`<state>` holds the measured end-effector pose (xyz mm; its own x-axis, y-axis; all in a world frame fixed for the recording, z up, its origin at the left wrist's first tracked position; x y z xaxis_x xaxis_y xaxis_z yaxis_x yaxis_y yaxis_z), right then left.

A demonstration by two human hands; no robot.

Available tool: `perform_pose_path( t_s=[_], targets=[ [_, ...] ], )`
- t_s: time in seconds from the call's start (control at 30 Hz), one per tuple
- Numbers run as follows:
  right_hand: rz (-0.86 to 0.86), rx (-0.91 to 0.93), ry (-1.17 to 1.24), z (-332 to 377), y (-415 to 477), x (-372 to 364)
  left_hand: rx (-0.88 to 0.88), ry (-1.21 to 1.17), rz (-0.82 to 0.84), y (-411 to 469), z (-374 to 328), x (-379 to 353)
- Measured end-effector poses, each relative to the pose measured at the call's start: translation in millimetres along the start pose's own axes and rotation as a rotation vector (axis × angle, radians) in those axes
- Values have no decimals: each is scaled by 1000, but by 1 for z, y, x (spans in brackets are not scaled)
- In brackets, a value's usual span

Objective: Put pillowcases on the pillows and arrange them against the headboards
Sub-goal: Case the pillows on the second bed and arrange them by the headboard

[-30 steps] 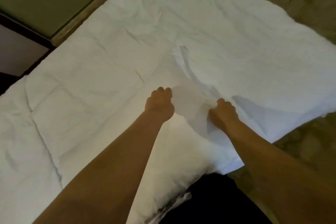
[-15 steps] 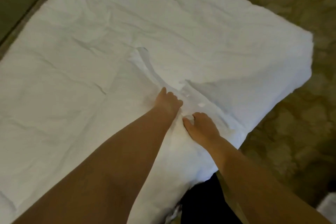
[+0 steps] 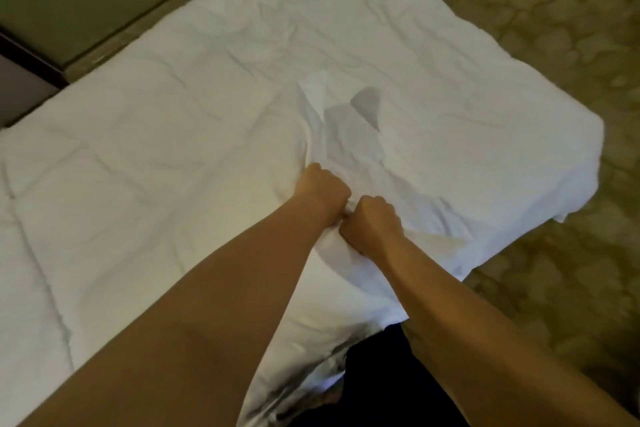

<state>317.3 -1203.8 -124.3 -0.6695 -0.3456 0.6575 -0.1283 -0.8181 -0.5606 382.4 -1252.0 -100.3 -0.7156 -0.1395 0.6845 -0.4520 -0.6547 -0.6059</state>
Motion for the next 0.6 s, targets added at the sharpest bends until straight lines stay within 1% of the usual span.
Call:
perform_pose_path(
  t_s=[0.1,0.3,0.4,0.6],
  targets=[
    [-68,79,-42,32,-43,-7,104,-48,-50,-58,10,3],
    [-199,419,-23,122,-193,-42,411,-240,-227,-236,37,-28],
    [-236,619,20,166,-278,-67,564,-348,-334,-340,46,-51],
    [-271,1093,-42,272,-419,-123,982,-439,-397,-535,73,-103]
  ],
)
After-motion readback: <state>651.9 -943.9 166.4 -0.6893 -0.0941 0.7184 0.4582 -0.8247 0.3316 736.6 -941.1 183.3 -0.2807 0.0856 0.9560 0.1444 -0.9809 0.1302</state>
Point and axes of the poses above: each hand's wrist, its own y-axis towards the middle knuckle, its own x-axis out of the back of the hand, z = x × y, the point moved 7 cm from there along y, towards the middle knuckle, and after that the axes turned 9 degrees about y, right-handed, at the moved point
